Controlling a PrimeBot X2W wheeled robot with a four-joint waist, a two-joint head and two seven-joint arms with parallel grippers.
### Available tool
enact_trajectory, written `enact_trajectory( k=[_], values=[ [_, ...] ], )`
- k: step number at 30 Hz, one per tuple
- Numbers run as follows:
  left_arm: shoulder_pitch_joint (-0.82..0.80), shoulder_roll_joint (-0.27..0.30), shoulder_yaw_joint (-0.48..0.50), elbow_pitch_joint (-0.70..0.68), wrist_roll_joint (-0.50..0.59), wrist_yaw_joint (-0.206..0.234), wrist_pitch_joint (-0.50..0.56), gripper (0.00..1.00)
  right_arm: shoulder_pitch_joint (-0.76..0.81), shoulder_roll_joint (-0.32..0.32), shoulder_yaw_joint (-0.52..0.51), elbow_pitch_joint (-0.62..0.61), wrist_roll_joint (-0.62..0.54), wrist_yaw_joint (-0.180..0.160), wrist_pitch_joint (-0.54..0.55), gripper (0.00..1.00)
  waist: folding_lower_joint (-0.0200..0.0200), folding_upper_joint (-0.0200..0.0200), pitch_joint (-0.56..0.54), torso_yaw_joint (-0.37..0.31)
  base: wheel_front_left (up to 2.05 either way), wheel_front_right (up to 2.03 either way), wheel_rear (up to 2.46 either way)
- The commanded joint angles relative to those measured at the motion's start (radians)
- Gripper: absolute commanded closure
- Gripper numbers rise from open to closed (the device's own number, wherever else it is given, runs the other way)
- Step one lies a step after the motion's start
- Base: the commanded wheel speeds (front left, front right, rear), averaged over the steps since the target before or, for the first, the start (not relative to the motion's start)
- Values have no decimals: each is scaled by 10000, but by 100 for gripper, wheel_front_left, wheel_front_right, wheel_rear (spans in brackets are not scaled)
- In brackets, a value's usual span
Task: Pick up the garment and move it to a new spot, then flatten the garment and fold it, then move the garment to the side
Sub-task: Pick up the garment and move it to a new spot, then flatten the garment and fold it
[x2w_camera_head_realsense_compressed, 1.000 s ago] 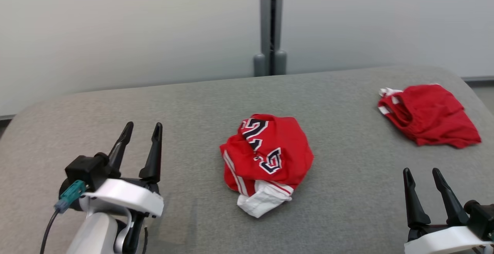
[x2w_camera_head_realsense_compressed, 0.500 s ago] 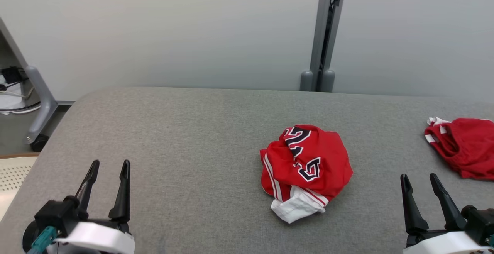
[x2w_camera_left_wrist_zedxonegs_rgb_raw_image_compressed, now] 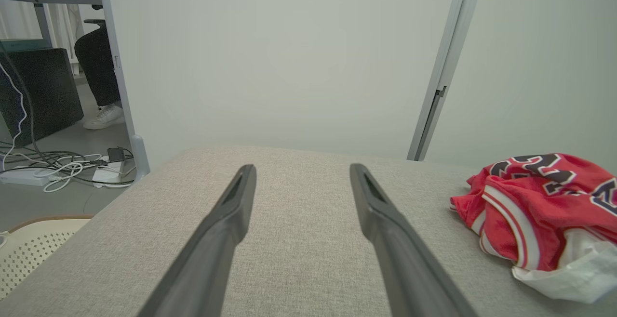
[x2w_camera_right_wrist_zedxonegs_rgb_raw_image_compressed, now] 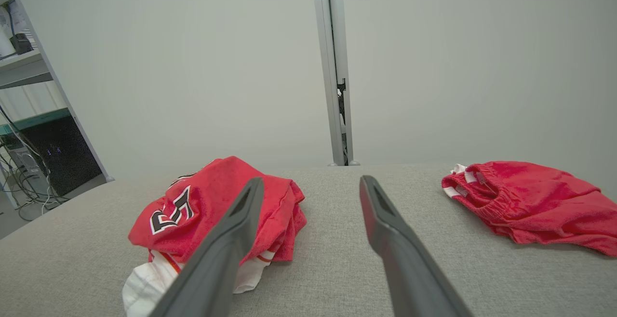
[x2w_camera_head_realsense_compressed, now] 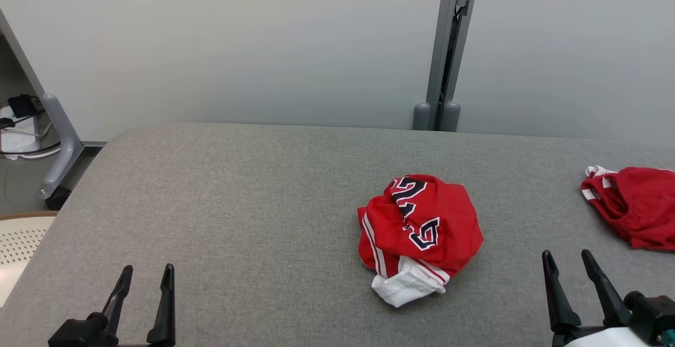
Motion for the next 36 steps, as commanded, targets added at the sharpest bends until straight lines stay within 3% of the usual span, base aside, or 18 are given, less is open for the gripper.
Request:
enact_trajectory(
  k=[1,27,36],
  values=[
    [95,-14,60,12,59,-1,-16,0,120,-20,7,43,64,2,-52,0,-1,0,-18,-15,0,0,0],
    [165,-383,556,304,654,-378,-17,0,250,119,75,197,78,2,-52,0,-1,0,-93,-314,0,0,0],
    [-756,-597,-366,544,796,-538,-12,0,154,34,171,183,100,2,-52,0,-1,0,77,-728,0,0,0]
  ],
)
